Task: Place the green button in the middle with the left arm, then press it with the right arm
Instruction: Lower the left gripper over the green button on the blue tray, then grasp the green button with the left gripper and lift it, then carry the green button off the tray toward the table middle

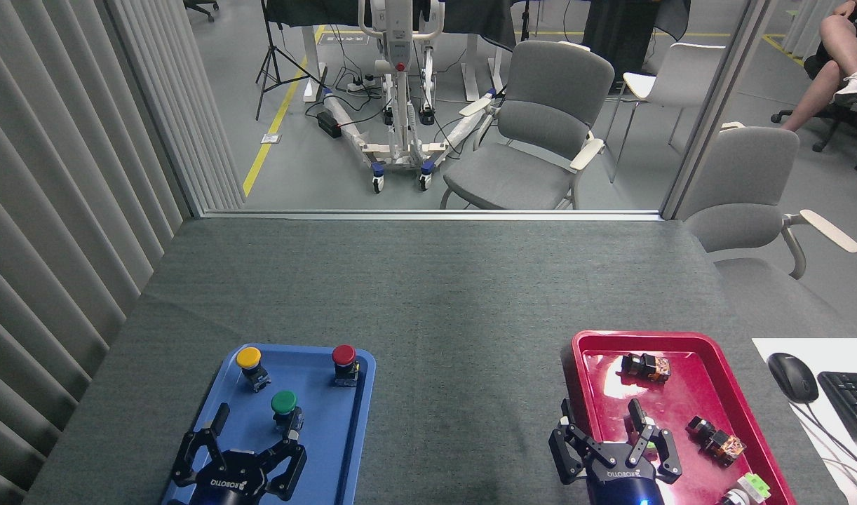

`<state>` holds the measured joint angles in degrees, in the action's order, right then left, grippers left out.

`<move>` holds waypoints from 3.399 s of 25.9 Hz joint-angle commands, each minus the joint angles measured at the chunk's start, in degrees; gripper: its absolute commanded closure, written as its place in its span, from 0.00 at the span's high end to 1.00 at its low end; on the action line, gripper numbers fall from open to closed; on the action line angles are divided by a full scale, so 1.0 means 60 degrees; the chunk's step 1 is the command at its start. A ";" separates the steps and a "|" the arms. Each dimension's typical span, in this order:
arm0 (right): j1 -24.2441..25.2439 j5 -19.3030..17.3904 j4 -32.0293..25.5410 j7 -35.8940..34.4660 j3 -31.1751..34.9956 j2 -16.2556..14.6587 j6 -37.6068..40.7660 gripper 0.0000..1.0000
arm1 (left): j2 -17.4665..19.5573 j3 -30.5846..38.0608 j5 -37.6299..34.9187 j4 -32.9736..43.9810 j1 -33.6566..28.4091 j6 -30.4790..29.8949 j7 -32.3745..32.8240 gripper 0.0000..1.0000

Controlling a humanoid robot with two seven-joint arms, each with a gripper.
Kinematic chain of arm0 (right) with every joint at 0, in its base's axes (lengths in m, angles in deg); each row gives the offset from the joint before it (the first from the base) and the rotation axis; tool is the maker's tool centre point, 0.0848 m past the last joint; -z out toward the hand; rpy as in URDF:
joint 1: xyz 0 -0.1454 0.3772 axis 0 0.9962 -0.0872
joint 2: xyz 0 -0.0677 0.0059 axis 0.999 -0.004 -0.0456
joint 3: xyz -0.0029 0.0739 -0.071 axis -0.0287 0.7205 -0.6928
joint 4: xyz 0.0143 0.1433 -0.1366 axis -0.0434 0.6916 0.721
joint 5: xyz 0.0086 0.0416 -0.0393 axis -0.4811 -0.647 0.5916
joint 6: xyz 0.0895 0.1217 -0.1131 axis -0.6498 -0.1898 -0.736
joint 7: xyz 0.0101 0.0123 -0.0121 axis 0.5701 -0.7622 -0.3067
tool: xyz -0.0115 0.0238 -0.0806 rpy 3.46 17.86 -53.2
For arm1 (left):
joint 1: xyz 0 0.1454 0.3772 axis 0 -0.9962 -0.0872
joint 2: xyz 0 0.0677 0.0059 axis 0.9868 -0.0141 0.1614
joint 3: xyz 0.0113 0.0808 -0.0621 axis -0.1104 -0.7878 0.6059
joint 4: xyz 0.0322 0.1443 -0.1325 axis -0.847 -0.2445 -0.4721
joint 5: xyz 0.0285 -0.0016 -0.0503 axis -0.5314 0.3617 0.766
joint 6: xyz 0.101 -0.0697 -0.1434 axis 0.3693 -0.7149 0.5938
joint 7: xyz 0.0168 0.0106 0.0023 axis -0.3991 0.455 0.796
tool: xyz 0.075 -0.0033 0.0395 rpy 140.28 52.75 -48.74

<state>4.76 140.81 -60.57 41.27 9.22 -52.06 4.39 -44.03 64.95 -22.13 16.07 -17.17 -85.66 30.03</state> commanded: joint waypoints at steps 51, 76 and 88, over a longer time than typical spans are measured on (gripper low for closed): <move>0.0074 0.0022 0.0080 0.0078 0.0507 0.0132 0.0317 1.00 | 0.0272 -0.0952 0.0740 -0.5659 0.2861 -0.0014 -0.0495 0.24; -0.0263 0.0095 0.0168 0.0108 0.0537 0.0015 0.0508 0.99 | -0.0636 -0.6137 0.1501 -0.4472 0.3109 -0.1259 -0.1198 0.00; -0.0278 0.0095 0.0182 0.0108 0.0420 0.0103 0.0478 0.96 | -0.1793 -0.6489 0.1062 -0.7153 0.4530 0.1158 -0.2121 0.00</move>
<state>3.23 141.36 -59.48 42.06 11.90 -51.57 7.27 -54.23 27.32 -15.14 -24.29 8.82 -80.91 17.52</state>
